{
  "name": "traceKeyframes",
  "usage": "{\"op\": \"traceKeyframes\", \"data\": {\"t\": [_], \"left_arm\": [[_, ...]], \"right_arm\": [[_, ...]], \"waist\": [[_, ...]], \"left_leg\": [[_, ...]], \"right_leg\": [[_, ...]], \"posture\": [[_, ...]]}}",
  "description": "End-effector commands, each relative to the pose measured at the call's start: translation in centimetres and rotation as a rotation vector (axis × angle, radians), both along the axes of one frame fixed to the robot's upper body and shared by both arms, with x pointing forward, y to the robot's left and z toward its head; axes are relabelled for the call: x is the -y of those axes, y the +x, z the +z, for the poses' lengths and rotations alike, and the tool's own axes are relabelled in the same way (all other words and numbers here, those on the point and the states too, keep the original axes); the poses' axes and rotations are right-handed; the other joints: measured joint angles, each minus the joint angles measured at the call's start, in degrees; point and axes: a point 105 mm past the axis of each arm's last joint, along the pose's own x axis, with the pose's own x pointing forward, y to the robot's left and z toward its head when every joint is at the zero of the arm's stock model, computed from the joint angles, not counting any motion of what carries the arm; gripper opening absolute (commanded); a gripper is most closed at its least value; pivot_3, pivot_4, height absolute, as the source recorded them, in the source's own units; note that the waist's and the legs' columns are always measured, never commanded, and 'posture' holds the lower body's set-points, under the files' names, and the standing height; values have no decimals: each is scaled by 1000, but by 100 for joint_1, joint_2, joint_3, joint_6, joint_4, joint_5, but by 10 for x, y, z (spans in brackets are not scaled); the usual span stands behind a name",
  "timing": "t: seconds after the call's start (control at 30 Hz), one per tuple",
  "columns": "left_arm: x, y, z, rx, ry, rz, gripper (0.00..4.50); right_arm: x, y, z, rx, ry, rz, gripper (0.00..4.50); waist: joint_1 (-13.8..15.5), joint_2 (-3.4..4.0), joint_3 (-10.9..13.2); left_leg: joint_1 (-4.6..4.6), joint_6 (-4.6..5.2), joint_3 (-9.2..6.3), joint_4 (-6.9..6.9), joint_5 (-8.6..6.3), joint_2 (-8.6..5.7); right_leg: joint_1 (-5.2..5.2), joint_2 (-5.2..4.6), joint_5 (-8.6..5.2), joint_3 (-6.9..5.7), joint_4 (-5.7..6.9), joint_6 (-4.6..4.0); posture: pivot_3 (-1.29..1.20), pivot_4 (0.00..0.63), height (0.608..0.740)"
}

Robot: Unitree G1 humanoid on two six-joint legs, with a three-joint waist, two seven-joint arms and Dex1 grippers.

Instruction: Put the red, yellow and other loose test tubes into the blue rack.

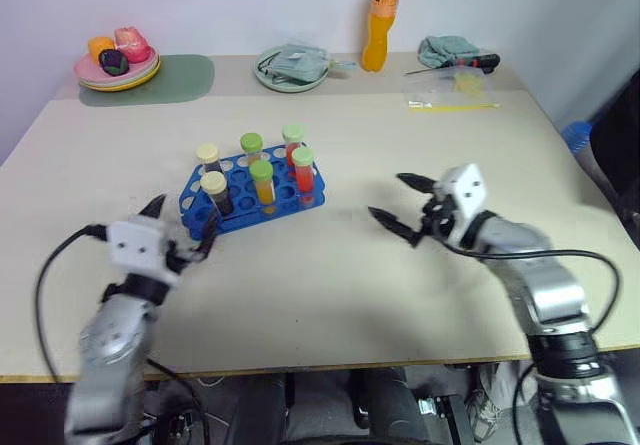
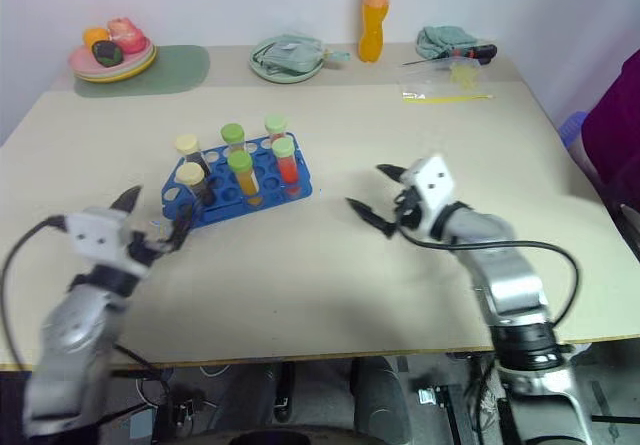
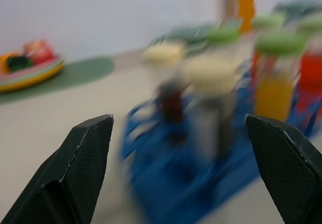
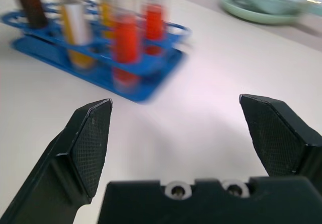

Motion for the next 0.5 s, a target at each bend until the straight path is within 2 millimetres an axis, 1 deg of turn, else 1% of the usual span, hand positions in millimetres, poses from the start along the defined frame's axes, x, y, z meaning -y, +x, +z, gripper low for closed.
{"op": "traceKeyframes", "data": {"t": [0.03,0.1,0.17,0.3,0.5], "left_arm": [[-18,-14,6,-44,35,-23,4266],[-31,-20,-1,-108,64,-24,4266],[-37,-20,-5,-134,69,-27,4266],[-38,-15,-6,-132,84,-21,4266],[-31,-10,-7,-118,72,-31,4266]], "right_arm": [[30,-9,16,4,20,-40,4500],[50,-18,12,-35,-17,-63,4500],[57,-22,8,-60,-43,-72,4500],[60,-26,3,-73,-63,-68,4500],[55,-19,5,-54,-62,-66,4500]], "waist": [[10,1,0],[19,2,0],[10,2,-1],[-6,4,-1],[-3,6,-3]], "left_leg": [[0,0,3,0,0,0],[0,0,5,1,0,-1],[0,0,6,2,0,-1],[1,0,9,2,0,5],[1,0,10,2,0,7]], "right_leg": [[1,-1,-2,0,-4,-4],[4,-3,-7,0,-11,-11],[7,-3,-8,0,-14,-11],[6,3,-8,0,-14,-12],[5,5,-8,2,-14,-11]], "posture": [[0,150,740],[0,150,740],[0,150,740],[0,150,740],[0,150,740]]}}
